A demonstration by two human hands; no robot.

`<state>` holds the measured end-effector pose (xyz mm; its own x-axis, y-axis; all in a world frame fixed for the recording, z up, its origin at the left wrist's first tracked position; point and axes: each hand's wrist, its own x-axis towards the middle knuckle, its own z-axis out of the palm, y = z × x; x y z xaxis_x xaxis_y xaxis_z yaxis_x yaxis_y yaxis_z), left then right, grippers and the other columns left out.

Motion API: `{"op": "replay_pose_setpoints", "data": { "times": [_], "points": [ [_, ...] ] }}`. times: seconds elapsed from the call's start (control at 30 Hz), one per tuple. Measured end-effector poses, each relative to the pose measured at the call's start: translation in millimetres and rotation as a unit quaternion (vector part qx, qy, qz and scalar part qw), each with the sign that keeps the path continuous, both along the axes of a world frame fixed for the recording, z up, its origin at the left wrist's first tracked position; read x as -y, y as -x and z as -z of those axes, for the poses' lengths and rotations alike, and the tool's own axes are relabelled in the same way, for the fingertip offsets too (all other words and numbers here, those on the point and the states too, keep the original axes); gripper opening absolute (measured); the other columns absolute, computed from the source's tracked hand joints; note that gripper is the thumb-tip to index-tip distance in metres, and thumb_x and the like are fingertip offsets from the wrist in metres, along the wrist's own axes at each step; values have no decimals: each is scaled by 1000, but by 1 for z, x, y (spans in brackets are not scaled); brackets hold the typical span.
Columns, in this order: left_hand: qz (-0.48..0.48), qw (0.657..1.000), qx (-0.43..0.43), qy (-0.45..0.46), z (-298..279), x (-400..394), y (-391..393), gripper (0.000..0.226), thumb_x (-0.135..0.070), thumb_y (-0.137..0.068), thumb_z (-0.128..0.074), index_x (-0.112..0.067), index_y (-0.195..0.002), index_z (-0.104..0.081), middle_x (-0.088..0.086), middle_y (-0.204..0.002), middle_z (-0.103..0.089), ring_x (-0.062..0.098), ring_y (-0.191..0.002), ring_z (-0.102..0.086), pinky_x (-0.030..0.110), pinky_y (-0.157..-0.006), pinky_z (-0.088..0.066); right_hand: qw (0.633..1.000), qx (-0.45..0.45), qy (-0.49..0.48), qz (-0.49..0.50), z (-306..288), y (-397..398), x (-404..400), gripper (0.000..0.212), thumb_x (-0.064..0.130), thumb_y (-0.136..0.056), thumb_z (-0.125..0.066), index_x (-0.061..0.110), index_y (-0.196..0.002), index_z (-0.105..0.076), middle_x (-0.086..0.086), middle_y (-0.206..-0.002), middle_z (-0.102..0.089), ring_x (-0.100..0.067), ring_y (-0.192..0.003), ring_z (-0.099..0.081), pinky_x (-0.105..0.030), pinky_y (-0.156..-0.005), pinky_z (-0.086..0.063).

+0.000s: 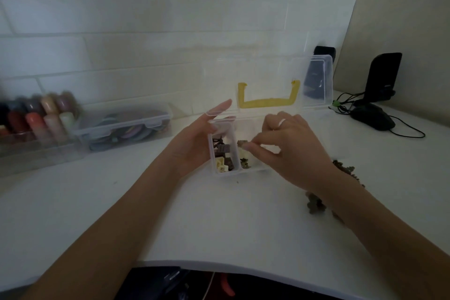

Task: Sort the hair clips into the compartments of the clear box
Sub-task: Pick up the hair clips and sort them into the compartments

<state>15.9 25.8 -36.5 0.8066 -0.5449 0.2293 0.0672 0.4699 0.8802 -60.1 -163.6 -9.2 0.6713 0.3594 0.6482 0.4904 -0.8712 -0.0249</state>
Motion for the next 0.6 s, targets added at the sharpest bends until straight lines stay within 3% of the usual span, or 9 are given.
{"op": "replay_pose_setpoints", "data": {
  "times": [0.17,0.3,0.47,0.6],
  "points": [
    [10,1000,10,2,0,-1,0,52,-16,-70,-57,-26,-120,-63,8,-114,-68,24,-104,-65,38,-76,-54,996,2,82,19,3,4,-7,42,50,-87,-36,32,-91,-73,6,-71,-41,-13,-70,-33,-30,-66,-25],
    [18,1000,19,5,0,0,2,52,-13,-70,-59,-25,-121,-62,10,-117,-66,25,-106,-64,40,-81,-54,995,8,83,49,1,7,-7,46,50,-87,-33,28,-103,-70,1,-78,-50,-20,-73,-47,-31,-66,-25],
    [3,1000,16,-7,0,0,0,52,-17,-66,-58,-28,-116,-65,7,-114,-67,22,-103,-64,38,-77,-54,995,-17,80,57,-2,8,-5,51,55,-88,-30,32,-81,-75,2,-78,-47,-19,-75,-43,-35,-68,-21],
    [20,999,30,-1,-1,0,1,48,-14,-73,-53,-26,-119,-63,9,-116,-67,25,-105,-64,40,-83,-54,989,-30,111,89,5,7,-8,52,57,-88,-25,32,-105,-68,-2,-90,-52,-22,-83,-46,-36,-72,-27]
  ]
}}
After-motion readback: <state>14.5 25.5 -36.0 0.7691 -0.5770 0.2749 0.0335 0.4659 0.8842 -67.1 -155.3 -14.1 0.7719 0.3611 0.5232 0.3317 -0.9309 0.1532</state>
